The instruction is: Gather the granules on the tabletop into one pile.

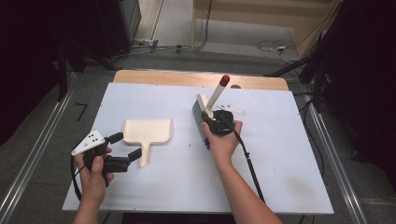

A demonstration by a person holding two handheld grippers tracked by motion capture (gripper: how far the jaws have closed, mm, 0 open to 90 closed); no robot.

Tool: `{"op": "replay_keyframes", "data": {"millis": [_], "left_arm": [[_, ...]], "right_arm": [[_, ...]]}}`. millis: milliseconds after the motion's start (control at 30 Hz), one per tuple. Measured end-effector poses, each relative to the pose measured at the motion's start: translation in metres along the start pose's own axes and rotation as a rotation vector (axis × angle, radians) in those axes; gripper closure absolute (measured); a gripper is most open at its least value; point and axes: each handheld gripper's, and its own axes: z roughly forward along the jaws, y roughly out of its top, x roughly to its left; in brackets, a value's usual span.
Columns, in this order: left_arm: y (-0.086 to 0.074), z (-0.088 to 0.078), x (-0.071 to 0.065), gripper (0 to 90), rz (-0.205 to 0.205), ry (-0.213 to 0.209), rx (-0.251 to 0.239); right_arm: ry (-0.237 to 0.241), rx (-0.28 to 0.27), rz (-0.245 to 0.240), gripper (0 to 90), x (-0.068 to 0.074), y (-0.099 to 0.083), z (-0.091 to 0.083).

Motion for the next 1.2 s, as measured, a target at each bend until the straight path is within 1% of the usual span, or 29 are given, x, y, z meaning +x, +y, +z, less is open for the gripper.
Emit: {"op": "replay_keyframes", "data": {"millis": [67, 133, 200, 367, 433, 500, 567, 633, 700, 867, 967, 1067, 1133, 1200], "left_arm": [[0.0, 0.0, 0.001, 0.0, 0.0, -0.001, 0.0], [0.0, -0.001, 0.001, 0.0, -0.001, -0.002, -0.001], [0.0, 0.0, 0.0, 0.0, -0.002, -0.006, -0.001], [0.0, 0.003, -0.002, 0.0, 0.001, -0.011, 0.005], [0.0, 0.003, -0.003, 0.0, 0.009, -0.011, 0.011], [0.0, 0.004, -0.005, 0.0, 0.008, -0.012, 0.014], [0.0, 0.005, -0.006, 0.0, 0.011, -0.014, 0.018], [0.0, 0.005, -0.006, 0.0, 0.013, -0.013, 0.02], [-0.001, 0.006, -0.006, 0.0, 0.014, -0.012, 0.023], [-0.002, 0.006, -0.004, 0.0, 0.008, -0.011, 0.028], [-0.003, 0.007, -0.003, 0.0, 0.004, -0.016, 0.028], [-0.003, 0.007, -0.003, 0.0, 0.003, -0.016, 0.029], [-0.003, 0.007, -0.003, 0.0, 0.003, -0.015, 0.028], [-0.002, 0.006, -0.003, 0.0, 0.004, -0.014, 0.027]], "right_arm": [[0.034, -0.011, -0.032, 65.1, 0.005, 0.002, -0.007], [0.069, -0.011, -0.076, 65.1, 0.013, 0.001, -0.015], [0.105, 0.005, -0.109, 65.1, 0.021, -0.004, -0.024], [0.209, 0.047, -0.177, 65.1, 0.036, -0.025, -0.044], [0.249, 0.075, -0.198, 65.1, 0.039, -0.035, -0.049], [0.267, 0.098, -0.229, 65.1, 0.038, -0.044, -0.052], [0.268, 0.113, -0.251, 65.2, 0.032, -0.051, -0.052], [0.256, 0.105, -0.248, 65.2, 0.022, -0.054, -0.053], [0.249, 0.103, -0.241, 65.1, 0.011, -0.053, -0.054], [0.246, 0.099, -0.266, 65.1, -0.012, -0.046, -0.054], [0.232, 0.095, -0.267, 65.1, -0.02, -0.041, -0.055], [0.207, 0.09, -0.274, 65.1, -0.029, -0.037, -0.056], [0.198, 0.092, -0.265, 65.1, -0.034, -0.034, -0.056], [0.195, 0.091, -0.273, 65.1, -0.038, -0.033, -0.057]]}}
